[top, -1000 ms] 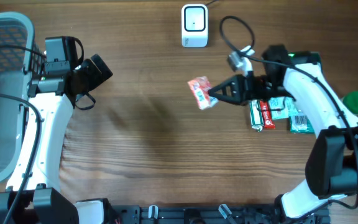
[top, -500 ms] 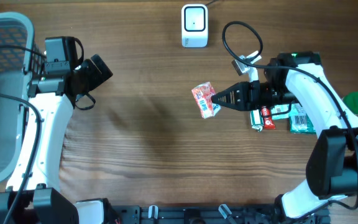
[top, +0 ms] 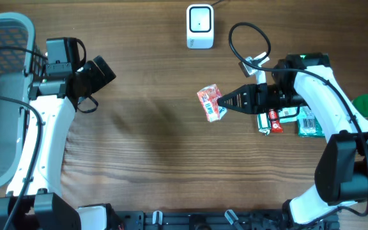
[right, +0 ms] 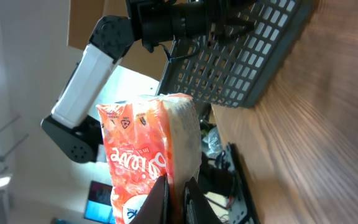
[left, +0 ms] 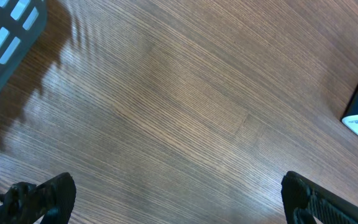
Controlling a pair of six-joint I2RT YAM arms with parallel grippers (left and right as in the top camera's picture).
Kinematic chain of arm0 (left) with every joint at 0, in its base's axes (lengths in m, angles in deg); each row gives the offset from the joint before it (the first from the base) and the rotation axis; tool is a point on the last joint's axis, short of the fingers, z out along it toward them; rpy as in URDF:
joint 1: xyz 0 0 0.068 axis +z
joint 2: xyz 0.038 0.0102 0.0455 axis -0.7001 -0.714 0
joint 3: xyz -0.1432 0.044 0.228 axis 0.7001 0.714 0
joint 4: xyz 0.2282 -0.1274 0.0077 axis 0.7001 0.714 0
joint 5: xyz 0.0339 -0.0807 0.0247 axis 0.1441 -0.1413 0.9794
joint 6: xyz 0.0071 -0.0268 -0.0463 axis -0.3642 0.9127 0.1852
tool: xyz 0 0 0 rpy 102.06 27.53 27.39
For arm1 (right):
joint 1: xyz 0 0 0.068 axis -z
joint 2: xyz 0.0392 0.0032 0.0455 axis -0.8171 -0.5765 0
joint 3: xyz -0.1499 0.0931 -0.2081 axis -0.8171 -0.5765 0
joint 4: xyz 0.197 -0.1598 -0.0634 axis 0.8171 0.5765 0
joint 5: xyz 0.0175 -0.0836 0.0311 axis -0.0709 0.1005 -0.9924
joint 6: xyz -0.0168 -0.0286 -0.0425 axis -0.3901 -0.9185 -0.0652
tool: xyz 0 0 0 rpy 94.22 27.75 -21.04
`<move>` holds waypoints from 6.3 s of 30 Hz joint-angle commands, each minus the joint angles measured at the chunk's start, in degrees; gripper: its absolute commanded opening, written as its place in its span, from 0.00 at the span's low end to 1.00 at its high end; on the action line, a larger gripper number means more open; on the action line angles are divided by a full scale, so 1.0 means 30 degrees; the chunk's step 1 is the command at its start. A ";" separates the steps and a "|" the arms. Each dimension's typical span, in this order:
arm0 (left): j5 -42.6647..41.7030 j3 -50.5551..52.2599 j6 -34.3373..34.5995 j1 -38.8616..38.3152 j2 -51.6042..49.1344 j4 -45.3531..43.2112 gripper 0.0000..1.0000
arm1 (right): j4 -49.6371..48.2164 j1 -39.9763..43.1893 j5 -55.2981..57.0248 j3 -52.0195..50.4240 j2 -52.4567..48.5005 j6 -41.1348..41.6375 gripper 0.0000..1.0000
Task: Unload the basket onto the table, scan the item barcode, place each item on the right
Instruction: 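Raise the red-orange pack to the white scanner and hold it, then hold the red-orange pack over the scanner window with the right gripper, then carry the pack right and release it beside the gum packs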
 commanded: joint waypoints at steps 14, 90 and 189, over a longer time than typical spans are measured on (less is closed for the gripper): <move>0.0197 -0.0160 -0.0029 0.0073 0.0175 0.0015 1.00 | -1.5234 -0.2790 2.4137 0.0073 0.0452 2.2768 0.04; 0.0197 -0.0160 -0.0022 0.0073 0.0175 0.0015 1.00 | -2.4363 -0.8051 4.3524 1.5096 -1.3216 0.6878 0.09; 0.0197 -0.0160 -0.0029 0.0073 0.0175 0.0015 1.00 | -0.3118 -0.5435 3.7157 1.4950 -0.5617 2.1515 0.09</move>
